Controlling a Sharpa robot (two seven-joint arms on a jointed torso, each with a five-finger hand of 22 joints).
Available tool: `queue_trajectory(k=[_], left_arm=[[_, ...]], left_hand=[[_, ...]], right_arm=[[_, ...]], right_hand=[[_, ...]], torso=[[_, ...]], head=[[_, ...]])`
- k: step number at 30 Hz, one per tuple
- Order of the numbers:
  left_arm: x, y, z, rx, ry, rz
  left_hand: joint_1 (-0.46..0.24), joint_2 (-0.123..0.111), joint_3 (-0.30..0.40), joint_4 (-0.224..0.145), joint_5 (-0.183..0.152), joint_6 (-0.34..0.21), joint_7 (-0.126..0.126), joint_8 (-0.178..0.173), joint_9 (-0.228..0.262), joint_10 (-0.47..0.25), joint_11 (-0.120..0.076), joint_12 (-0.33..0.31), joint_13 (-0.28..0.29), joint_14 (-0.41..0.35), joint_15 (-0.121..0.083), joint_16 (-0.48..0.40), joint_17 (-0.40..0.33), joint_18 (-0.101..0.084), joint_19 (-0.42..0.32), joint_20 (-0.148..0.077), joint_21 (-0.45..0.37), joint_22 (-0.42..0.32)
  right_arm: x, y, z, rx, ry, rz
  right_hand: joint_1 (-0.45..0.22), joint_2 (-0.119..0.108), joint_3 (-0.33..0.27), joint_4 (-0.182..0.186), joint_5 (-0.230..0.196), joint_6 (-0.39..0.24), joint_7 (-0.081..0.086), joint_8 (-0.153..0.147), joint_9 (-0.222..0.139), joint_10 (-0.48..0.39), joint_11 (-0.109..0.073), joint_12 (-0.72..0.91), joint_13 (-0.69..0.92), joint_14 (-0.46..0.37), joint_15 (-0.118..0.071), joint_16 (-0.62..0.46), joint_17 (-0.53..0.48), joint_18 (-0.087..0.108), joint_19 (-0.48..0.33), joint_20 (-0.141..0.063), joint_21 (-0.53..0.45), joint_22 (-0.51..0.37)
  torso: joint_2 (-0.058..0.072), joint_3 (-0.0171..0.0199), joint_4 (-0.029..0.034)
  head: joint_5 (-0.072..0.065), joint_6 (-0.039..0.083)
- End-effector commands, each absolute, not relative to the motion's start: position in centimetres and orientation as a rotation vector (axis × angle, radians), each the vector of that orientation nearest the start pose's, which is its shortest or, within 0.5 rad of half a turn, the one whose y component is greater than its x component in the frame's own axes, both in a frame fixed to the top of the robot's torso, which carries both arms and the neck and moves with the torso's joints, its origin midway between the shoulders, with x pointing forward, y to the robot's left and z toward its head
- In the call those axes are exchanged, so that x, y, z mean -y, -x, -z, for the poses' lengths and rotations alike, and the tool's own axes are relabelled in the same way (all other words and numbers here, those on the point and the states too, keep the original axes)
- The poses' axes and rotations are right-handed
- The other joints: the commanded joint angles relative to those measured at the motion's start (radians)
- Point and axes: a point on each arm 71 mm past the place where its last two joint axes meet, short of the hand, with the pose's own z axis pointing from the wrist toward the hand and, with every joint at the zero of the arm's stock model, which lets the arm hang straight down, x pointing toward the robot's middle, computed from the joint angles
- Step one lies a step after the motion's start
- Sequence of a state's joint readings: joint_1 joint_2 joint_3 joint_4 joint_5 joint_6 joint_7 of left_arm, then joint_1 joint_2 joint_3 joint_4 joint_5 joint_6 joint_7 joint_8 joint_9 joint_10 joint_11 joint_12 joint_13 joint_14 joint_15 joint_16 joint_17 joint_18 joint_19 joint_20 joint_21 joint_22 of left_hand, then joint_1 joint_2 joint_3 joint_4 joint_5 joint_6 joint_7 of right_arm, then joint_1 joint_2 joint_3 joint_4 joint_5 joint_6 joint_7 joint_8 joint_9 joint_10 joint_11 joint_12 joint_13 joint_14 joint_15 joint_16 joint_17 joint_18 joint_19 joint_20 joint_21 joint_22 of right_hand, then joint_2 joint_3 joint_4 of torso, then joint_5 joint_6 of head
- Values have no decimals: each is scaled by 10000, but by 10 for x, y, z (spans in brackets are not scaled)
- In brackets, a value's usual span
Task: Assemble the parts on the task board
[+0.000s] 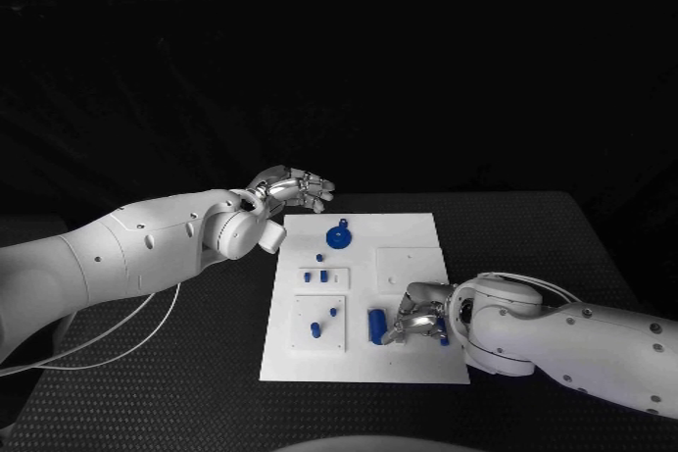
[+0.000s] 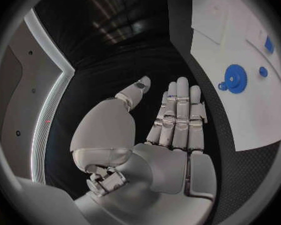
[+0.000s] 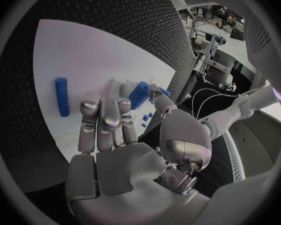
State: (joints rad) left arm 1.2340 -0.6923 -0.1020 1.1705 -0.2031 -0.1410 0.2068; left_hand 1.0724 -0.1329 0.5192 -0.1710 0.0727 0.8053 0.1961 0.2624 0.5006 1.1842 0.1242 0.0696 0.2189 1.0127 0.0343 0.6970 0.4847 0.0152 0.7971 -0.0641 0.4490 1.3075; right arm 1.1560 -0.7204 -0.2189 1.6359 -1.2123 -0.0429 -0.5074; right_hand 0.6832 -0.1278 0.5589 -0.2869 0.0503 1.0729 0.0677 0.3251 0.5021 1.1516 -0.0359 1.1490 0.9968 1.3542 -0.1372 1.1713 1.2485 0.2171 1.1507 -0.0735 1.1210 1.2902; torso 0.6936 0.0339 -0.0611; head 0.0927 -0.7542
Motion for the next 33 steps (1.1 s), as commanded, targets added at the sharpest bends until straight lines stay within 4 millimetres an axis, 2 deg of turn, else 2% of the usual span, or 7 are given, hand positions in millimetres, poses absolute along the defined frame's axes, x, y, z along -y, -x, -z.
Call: queue_trajectory(k=[1,4,9,13,21,28,33], left_arm=[[-228,-543,211,-16875,9642,13202],[-228,-543,211,-16879,9640,13205],[-228,-543,211,-16879,9639,13205],[-227,-543,211,-16892,9628,13228],[-228,-544,211,-16885,9646,13192],[-227,-544,212,-16913,9643,13202],[-227,-544,212,-16913,9643,13186]], left_hand=[[-79,-7,0,62,-42,-65,-22,-11,-8,-75,4,7,-16,10,80,-55,10,9,1,67,-64,203],[-79,-6,1,64,-42,-66,-22,-11,-8,-76,4,7,-16,11,80,-56,12,10,1,67,-64,203],[-78,-4,2,66,-41,-66,-22,-10,-7,-76,3,7,-15,11,80,-58,14,10,1,66,-66,204],[-77,-2,3,67,-41,-66,-23,-9,-7,-76,3,8,-15,11,79,-59,16,11,1,66,-67,204],[-73,-1,5,68,-40,-67,-23,-8,-7,-77,3,9,-15,11,79,-62,20,12,1,66,-70,205],[-71,3,6,71,-40,-67,-23,-6,-6,-77,3,9,-15,12,79,-65,23,12,1,66,-71,205],[-72,4,6,74,-40,-67,-23,-5,-6,-78,3,9,-15,11,79,-67,25,12,1,66,-72,206]], right_arm=[[130,-412,284,-23019,794,-4720],[129,-414,284,-22836,754,-4633],[124,-415,284,-22669,1042,-4509],[119,-415,285,-22421,1644,-4248],[119,-414,287,-22697,2060,-4055],[118,-411,289,-22975,2081,-4302],[115,-412,288,-22783,2302,-4241]], right_hand=[[-61,270,-111,50,-14,49,62,-34,-24,80,-4,-44,9,-46,22,27,9,447,7,81,-18,-15],[-259,637,-178,174,-14,72,56,-35,-42,97,-10,-65,20,-40,19,57,20,447,6,104,-20,-26],[-271,899,160,329,-9,119,24,-37,-75,125,-30,-92,41,-23,-5,120,51,447,-4,97,-32,-42],[-193,532,1237,561,-14,178,38,-53,-150,183,-28,-130,109,-12,2,182,49,447,53,118,43,-34],[128,386,1562,329,0,180,50,-51,-179,206,-16,-152,157,-13,15,183,13,447,76,129,90,-29],[428,-321,1395,136,61,158,85,-79,-250,206,26,-210,207,-37,63,99,-103,447,80,196,93,-59],[445,-760,1261,356,43,150,93,-87,-284,204,32,-244,233,-39,70,71,-149,447,89,218,65,-102]], torso=[[3,-3,10],[6,-3,13],[3,-7,7],[-2,-18,2],[-6,-17,7],[-3,-10,-1],[-3,-10,-1]], head=[[-2,-16],[2,-21],[-4,-38],[-21,-38],[-16,-55],[-1,-67],[-1,-67]])
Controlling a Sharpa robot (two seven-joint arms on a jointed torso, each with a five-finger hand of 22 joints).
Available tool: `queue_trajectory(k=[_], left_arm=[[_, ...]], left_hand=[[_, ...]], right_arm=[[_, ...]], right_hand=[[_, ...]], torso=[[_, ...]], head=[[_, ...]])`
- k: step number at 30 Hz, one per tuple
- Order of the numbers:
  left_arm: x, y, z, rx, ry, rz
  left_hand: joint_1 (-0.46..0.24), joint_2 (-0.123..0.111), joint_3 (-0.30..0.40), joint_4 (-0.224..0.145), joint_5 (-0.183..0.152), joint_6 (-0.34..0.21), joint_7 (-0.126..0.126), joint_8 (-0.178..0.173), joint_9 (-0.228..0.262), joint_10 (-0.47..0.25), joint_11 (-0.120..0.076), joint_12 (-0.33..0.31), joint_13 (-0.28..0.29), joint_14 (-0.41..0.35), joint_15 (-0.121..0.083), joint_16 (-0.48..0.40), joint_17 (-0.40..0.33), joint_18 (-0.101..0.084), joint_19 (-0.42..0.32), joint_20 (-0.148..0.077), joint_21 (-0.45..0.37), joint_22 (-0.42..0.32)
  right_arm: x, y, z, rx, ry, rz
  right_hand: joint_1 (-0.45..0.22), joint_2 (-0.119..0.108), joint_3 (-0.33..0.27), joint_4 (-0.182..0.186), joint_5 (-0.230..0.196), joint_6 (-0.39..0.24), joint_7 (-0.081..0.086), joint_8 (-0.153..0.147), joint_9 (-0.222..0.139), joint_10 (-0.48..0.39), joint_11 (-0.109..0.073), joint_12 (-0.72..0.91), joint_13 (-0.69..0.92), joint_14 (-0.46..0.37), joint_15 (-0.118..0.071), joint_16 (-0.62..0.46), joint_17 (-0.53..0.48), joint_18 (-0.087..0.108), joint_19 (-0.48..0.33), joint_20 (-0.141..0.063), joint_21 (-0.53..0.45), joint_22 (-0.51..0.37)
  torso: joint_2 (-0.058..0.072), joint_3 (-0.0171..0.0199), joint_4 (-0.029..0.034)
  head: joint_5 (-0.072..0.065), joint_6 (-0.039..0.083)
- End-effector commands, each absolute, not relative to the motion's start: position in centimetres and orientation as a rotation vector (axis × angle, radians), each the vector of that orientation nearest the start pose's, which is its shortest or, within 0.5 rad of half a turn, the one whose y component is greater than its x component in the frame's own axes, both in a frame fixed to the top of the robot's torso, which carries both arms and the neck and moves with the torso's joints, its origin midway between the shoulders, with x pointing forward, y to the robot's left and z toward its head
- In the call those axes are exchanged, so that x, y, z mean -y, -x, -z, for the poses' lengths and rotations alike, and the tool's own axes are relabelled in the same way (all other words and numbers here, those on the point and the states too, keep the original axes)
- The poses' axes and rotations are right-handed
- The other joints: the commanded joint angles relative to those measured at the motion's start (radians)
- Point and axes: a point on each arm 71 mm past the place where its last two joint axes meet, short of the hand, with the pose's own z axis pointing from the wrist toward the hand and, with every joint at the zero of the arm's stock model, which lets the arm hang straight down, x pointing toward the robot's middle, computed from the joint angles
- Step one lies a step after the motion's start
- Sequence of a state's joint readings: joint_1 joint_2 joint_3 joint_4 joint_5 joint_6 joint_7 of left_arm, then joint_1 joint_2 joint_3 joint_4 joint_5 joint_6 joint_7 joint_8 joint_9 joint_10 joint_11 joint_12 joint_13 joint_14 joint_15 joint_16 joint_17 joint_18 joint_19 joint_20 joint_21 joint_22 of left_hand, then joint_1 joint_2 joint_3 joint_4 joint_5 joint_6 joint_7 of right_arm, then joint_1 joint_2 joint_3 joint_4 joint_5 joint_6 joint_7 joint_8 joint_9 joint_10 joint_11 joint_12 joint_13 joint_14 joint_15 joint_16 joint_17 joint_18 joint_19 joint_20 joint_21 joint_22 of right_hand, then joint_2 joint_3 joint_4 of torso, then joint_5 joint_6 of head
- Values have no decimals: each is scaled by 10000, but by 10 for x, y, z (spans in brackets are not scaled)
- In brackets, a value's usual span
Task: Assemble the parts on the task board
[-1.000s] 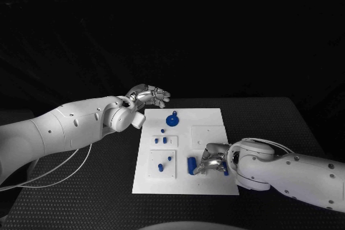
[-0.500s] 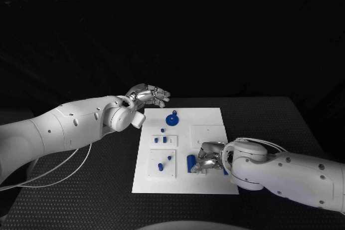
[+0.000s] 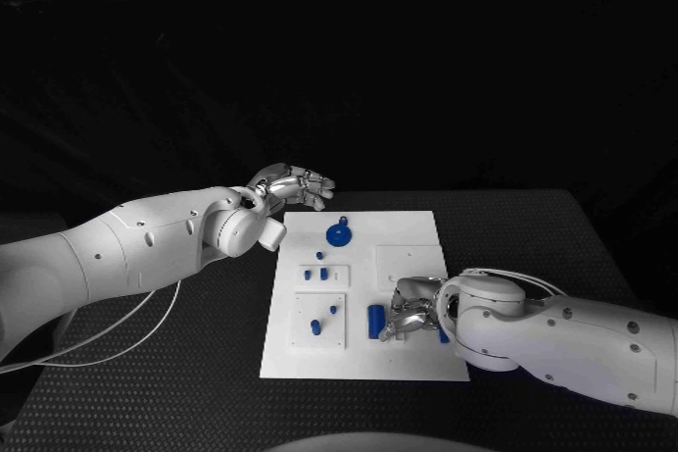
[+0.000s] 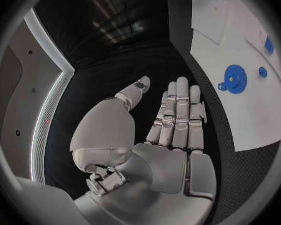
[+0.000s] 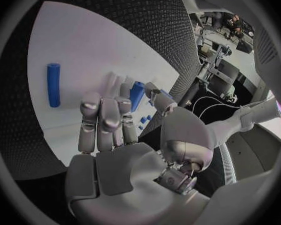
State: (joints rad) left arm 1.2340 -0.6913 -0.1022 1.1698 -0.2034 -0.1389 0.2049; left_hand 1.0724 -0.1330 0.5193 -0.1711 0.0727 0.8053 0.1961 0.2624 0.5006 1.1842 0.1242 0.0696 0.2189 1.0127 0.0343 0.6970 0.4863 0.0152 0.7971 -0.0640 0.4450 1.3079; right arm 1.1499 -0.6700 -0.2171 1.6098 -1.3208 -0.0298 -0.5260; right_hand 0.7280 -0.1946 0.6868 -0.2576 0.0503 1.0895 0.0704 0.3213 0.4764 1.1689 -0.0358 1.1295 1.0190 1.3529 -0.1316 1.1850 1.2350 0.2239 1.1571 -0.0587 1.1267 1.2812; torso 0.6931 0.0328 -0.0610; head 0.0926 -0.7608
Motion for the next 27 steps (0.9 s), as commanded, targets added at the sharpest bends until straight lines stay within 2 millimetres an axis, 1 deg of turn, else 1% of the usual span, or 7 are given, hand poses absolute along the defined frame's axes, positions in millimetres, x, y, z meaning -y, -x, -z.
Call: queue_trajectory(k=[1,2,5,9,16,19,27], left_arm=[[-227,-544,212,-16916,9640,13190],[-227,-544,212,-16913,9637,13194],[-227,-544,212,-16915,9639,13188],[-227,-544,212,-16910,9641,13181],[-227,-544,212,-16909,9644,13176],[-228,-544,212,-16890,9649,13156],[-232,-544,212,-16832,9678,13082]], left_hand=[[-72,4,5,75,-40,-68,-23,-5,-6,-79,4,9,-15,11,79,-67,11,12,1,66,-33,201],[-73,5,5,76,-40,-68,-23,-5,-6,-79,4,9,-15,11,80,-68,11,12,1,66,-33,201],[-73,5,5,78,-40,-69,-23,-5,-6,-80,4,9,-15,11,80,-69,13,12,2,67,-34,202],[-73,6,5,80,-40,-70,-23,-4,-6,-80,4,10,-15,11,80,-71,15,12,1,67,-35,202],[-73,7,5,83,-39,-71,-22,-3,-6,-82,5,10,-16,11,80,-74,19,12,2,67,-37,203],[-75,7,4,85,-40,-72,-22,-3,-6,-83,5,10,-16,11,81,-75,20,12,1,67,-38,203],[-78,1,1,88,-41,-73,-22,-2,-6,-83,5,10,-16,11,81,-78,23,11,1,68,-39,204]], right_arm=[[115,-412,288,-22796,2292,-4264],[115,-412,288,-22794,2247,-4315],[116,-412,288,-22729,2158,-4364],[119,-413,288,-22687,2077,-4355],[123,-412,286,-22568,1749,-4604],[130,-411,285,-22622,1233,-4998],[154,-427,250,-22096,-855,-6006]], right_hand=[[13,-186,-51,119,22,-16,64,-46,-31,34,30,-53,20,-28,12,-71,-25,379,30,70,6,-21],[-18,-390,-103,199,-9,-27,68,-46,-33,31,29,-61,27,-40,10,-85,-41,379,32,69,0,-32],[-150,-588,-228,392,-13,-56,71,-41,-27,19,31,-76,40,-61,5,-106,-66,379,33,67,-9,-50],[-193,-617,-325,476,-12,-70,67,-29,-17,15,28,-82,53,-68,1,-104,-71,379,24,57,-15,-60],[-175,-462,-374,588,-11,-78,59,-8,-3,20,19,-90,69,-75,-8,-101,-78,379,23,35,-18,-73],[-191,-523,-401,634,-12,-98,63,-10,-2,14,22,-100,72,-112,-8,-159,-131,379,14,30,-25,-80],[-142,-670,-360,837,-5,-271,111,-50,23,-37,66,-146,83,-216,14,-382,-333,379,-37,17,-85,-125]], torso=[[3,2,-2],[3,1,1],[3,4,3],[2,3,1],[3,3,2],[-1,5,-2],[-9,13,-26]], head=[[0,-2],[-9,-1],[-3,-1],[-10,-4],[-6,-11],[-14,15],[-37,68]])
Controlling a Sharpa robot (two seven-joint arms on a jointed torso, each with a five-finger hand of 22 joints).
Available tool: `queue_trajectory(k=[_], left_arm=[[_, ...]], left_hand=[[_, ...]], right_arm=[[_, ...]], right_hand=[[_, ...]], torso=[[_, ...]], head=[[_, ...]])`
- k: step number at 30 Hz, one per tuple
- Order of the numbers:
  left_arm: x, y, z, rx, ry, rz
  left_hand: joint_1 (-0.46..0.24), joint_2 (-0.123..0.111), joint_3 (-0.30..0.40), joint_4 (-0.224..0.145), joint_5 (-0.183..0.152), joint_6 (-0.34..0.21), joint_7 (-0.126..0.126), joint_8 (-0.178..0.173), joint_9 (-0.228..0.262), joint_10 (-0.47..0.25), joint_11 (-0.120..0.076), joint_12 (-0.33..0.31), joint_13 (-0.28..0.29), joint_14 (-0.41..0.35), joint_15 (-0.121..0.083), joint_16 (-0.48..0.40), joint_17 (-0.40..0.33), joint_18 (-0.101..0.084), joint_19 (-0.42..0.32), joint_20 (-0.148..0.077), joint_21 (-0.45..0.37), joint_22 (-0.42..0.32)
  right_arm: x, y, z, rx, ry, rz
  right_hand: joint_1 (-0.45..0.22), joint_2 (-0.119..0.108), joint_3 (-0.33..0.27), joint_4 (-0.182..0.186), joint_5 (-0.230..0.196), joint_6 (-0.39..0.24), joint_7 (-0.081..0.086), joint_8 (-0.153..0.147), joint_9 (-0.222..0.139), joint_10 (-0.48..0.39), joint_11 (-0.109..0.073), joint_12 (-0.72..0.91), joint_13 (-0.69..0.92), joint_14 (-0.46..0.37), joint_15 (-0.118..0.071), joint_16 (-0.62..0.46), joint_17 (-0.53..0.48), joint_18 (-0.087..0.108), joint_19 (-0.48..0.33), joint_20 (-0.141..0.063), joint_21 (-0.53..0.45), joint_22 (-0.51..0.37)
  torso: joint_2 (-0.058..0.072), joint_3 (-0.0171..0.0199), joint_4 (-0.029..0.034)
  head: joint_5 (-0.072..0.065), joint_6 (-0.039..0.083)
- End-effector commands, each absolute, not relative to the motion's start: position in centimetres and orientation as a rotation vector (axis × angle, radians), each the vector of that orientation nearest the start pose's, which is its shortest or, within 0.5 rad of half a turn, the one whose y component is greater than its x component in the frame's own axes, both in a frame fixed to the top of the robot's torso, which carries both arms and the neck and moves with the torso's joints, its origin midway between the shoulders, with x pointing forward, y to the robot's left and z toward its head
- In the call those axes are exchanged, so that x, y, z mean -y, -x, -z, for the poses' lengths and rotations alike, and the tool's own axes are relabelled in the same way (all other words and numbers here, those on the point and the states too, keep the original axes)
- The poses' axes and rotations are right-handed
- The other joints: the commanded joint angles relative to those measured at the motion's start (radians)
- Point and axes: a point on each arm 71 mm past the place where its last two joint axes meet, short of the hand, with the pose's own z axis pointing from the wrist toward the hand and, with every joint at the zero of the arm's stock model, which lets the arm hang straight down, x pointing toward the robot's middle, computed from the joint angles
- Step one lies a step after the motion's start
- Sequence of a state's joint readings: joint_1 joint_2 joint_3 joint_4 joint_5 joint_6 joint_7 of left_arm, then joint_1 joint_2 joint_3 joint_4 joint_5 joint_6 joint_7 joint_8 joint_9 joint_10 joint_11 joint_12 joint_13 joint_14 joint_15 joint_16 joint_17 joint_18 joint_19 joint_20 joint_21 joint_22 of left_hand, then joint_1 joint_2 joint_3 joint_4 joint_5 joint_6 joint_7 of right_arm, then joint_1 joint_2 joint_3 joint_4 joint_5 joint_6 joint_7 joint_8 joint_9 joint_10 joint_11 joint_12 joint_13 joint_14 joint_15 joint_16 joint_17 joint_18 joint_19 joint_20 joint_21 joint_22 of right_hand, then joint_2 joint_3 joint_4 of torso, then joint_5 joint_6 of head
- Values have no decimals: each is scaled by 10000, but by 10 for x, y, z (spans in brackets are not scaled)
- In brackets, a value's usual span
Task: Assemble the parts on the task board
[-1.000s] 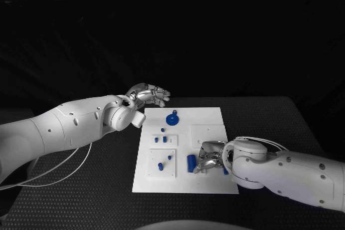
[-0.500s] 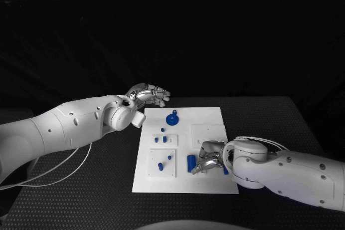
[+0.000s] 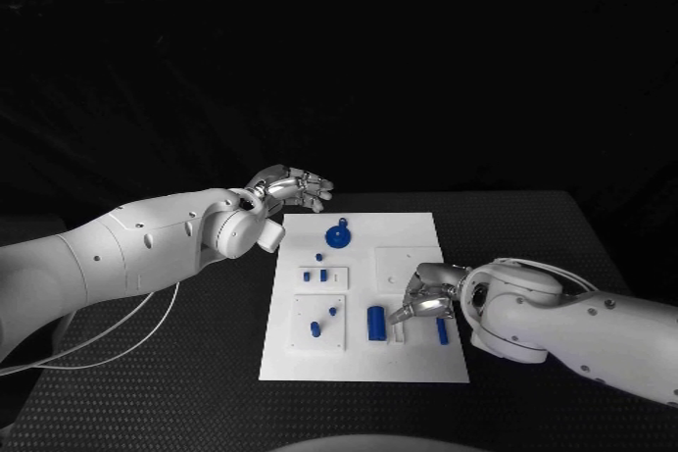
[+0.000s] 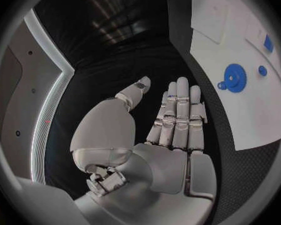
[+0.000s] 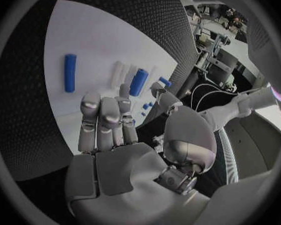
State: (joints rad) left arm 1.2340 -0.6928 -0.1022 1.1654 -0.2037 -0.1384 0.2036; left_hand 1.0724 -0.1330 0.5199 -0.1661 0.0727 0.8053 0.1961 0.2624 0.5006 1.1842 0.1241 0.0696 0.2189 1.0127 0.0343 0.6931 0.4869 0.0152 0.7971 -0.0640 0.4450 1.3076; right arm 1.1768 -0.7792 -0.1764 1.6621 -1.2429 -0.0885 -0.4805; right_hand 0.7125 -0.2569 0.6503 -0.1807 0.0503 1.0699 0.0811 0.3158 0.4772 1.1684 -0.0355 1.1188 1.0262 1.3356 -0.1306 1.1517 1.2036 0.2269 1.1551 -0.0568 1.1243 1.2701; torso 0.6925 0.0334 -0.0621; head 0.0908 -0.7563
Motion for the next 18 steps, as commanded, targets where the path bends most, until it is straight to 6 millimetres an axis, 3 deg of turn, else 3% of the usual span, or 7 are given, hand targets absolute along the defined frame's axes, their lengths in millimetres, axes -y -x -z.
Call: queue_trajectory(k=[1,7,11,15,18], left_arm=[[-232,-544,212,-16829,9674,13088],[-231,-544,211,-16775,9646,13117],[-230,-544,211,-16780,9644,13124],[-232,-544,211,-16784,9656,13104],[-232,-544,211,-16791,9661,13098]], left_hand=[[-79,1,-5,39,-41,-73,-21,-2,-6,-83,6,10,-15,11,81,-40,18,12,1,68,-40,207],[-81,-2,-7,43,-41,-72,-22,0,-5,-81,5,12,-14,13,81,-41,21,12,2,68,-40,208],[-82,-3,-8,45,-41,-70,-22,2,-4,-78,4,15,-13,15,80,-41,24,12,4,68,-40,209],[-80,-5,-8,45,-41,-69,-23,4,-4,-75,2,17,-12,17,79,-41,27,13,5,67,-41,210],[-79,-7,-9,45,-41,-68,-24,5,-3,-74,1,18,-12,18,79,-42,29,13,5,67,-41,211]], right_arm=[[159,-430,247,-22029,-993,-5943],[192,-443,240,-22194,-1521,-4931],[211,-445,245,-22702,-927,-3651],[221,-440,249,-23170,-669,-3008],[225,-434,254,-23343,-581,-2733]], right_hand=[[35,-14,13,91,-2,-90,10,21,47,-34,69,-41,15,-46,11,-68,-37,349,-27,0,-73,-23],[247,232,-45,77,-11,-224,20,165,355,-10,81,-21,49,-28,22,-124,-116,349,-61,18,-96,-48],[667,649,68,-154,-16,-229,-9,323,626,7,58,-6,77,-20,14,-131,-145,349,-81,15,-100,-56],[728,681,227,-182,-17,-304,-40,557,1105,-37,31,-67,76,-42,5,-168,-197,349,-137,77,-133,-80],[748,746,284,-184,-17,-396,-31,566,1221,-38,37,-84,74,-43,10,-167,-208,349,-146,91,-130,-80]], torso=[[0,11,-18],[4,12,-7],[7,13,4],[11,16,0],[8,18,-24]], head=[[-36,47],[-145,135],[-241,170],[-323,189],[-350,189]])
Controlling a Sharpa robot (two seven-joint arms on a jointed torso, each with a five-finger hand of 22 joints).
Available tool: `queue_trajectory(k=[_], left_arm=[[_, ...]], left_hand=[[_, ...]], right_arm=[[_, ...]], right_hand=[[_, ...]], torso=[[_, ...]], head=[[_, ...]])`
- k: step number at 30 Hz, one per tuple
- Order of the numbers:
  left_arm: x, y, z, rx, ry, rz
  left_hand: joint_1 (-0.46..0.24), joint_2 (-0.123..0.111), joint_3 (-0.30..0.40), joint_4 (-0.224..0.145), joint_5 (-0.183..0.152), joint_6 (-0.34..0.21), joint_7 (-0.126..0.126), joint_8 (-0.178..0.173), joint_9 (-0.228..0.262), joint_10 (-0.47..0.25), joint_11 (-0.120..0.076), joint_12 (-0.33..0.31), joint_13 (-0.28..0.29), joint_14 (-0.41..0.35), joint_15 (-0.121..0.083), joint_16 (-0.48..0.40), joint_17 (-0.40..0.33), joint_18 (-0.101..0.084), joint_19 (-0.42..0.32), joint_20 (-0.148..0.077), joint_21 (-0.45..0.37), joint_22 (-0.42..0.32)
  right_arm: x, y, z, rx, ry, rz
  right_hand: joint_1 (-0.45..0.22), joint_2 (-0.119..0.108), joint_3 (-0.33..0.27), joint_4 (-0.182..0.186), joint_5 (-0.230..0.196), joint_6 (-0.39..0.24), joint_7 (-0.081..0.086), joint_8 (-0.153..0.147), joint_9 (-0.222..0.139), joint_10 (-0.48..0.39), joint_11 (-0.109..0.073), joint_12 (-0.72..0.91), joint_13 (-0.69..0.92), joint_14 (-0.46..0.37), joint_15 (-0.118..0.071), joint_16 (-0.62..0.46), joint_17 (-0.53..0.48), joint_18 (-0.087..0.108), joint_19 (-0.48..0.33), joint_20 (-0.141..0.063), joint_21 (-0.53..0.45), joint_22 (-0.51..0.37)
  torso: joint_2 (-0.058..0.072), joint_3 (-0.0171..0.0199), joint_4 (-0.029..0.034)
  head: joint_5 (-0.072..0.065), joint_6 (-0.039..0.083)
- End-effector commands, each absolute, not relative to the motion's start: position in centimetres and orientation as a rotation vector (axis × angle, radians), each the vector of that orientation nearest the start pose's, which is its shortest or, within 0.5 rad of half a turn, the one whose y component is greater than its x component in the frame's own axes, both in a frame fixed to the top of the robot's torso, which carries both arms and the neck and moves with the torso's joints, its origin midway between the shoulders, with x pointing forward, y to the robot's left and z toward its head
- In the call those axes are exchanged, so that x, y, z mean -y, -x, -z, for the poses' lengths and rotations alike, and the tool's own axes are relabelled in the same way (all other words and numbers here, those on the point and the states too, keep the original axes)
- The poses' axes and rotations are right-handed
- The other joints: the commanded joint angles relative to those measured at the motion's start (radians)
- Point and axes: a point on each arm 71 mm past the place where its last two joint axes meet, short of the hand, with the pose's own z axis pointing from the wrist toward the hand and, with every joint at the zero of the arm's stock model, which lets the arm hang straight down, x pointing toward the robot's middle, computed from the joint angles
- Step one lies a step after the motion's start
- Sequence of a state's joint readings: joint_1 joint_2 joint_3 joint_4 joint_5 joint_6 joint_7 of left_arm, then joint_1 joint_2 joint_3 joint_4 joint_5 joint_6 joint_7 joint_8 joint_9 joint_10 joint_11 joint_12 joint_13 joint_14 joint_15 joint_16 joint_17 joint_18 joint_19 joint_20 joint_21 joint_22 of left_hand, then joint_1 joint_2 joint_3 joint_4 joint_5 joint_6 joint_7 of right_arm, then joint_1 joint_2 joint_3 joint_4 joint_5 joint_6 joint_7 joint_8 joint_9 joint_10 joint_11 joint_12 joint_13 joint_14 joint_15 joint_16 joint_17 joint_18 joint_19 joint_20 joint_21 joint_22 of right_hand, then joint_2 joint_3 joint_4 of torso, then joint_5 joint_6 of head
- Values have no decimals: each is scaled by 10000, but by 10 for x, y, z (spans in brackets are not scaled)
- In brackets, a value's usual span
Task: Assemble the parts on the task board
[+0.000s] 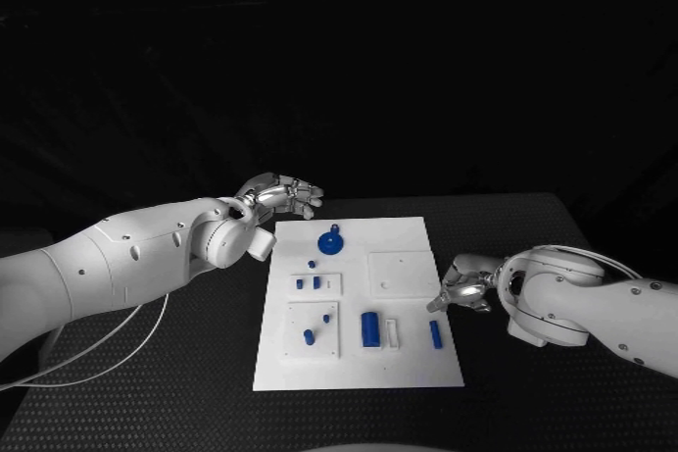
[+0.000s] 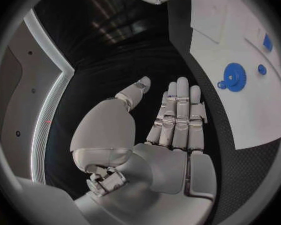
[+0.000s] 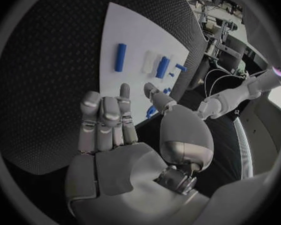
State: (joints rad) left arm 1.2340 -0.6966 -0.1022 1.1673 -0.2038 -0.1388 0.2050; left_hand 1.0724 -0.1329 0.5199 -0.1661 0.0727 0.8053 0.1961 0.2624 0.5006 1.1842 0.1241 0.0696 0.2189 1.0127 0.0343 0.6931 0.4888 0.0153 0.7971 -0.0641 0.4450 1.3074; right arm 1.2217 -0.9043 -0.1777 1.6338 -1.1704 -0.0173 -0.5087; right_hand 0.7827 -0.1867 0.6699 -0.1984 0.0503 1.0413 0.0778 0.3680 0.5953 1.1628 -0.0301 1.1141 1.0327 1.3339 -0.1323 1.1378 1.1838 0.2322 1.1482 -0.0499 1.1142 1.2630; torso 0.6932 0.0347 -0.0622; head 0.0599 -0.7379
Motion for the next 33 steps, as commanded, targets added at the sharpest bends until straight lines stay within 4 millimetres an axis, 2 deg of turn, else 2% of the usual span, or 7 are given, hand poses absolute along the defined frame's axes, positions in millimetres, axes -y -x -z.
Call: queue_trajectory(k=[1,10,16,21,33], left_arm=[[-232,-544,211,-16795,9659,13103],[-231,-544,211,-16827,9646,13141],[-231,-544,212,-16843,9648,13143],[-231,-543,212,-16849,9643,13154],[-232,-543,212,-16878,9668,13126]], left_hand=[[-78,-8,-8,45,-41,-67,-24,6,-3,-73,1,18,-12,19,79,-42,11,13,5,67,-41,213],[-79,-6,-9,51,-41,-65,-26,10,-2,-70,-1,21,-11,21,78,-44,17,13,7,67,-42,214],[-82,-5,-10,54,-41,-64,-26,11,-1,-69,-1,21,-10,22,78,-45,19,13,8,67,-43,214],[-85,-6,-11,57,-42,-64,-26,12,-1,-69,-1,22,-10,22,78,-47,20,12,8,67,-43,215],[-105,-1,-16,81,-43,-64,-26,16,-1,-69,-1,23,-10,22,80,-53,29,10,9,69,-47,215]], right_arm=[[227,-433,255,-23412,-570,-2636],[225,-422,274,-23631,-131,-2020],[220,-418,283,-23665,-219,-2093],[216,-419,284,-23495,-121,-2177],[206,-421,286,-22555,1159,-1685]], right_hand=[[40,47,107,2,-17,-126,5,43,63,15,-14,-44,7,-28,30,-30,-13,296,-83,27,-29,-10],[-244,59,84,129,-18,-173,15,28,203,16,-4,-75,3,-31,59,-13,-27,296,-102,72,-7,0],[-376,81,78,186,-17,-176,11,20,257,18,-8,-83,6,-34,59,-7,-33,296,-109,80,-1,0],[-462,59,84,217,-17,-180,10,13,288,15,-8,-85,10,-38,56,-5,-37,296,-115,82,-2,-2],[-522,21,110,227,-17,-161,-1,15,336,26,-20,-78,21,-33,44,5,-40,296,-104,74,8,-4]], torso=[[2,3,-22],[5,-4,11],[10,-7,33],[7,-19,20],[4,-21,28]], head=[[-46,5],[-243,-8],[-217,-45],[-216,-62],[-141,-123]])
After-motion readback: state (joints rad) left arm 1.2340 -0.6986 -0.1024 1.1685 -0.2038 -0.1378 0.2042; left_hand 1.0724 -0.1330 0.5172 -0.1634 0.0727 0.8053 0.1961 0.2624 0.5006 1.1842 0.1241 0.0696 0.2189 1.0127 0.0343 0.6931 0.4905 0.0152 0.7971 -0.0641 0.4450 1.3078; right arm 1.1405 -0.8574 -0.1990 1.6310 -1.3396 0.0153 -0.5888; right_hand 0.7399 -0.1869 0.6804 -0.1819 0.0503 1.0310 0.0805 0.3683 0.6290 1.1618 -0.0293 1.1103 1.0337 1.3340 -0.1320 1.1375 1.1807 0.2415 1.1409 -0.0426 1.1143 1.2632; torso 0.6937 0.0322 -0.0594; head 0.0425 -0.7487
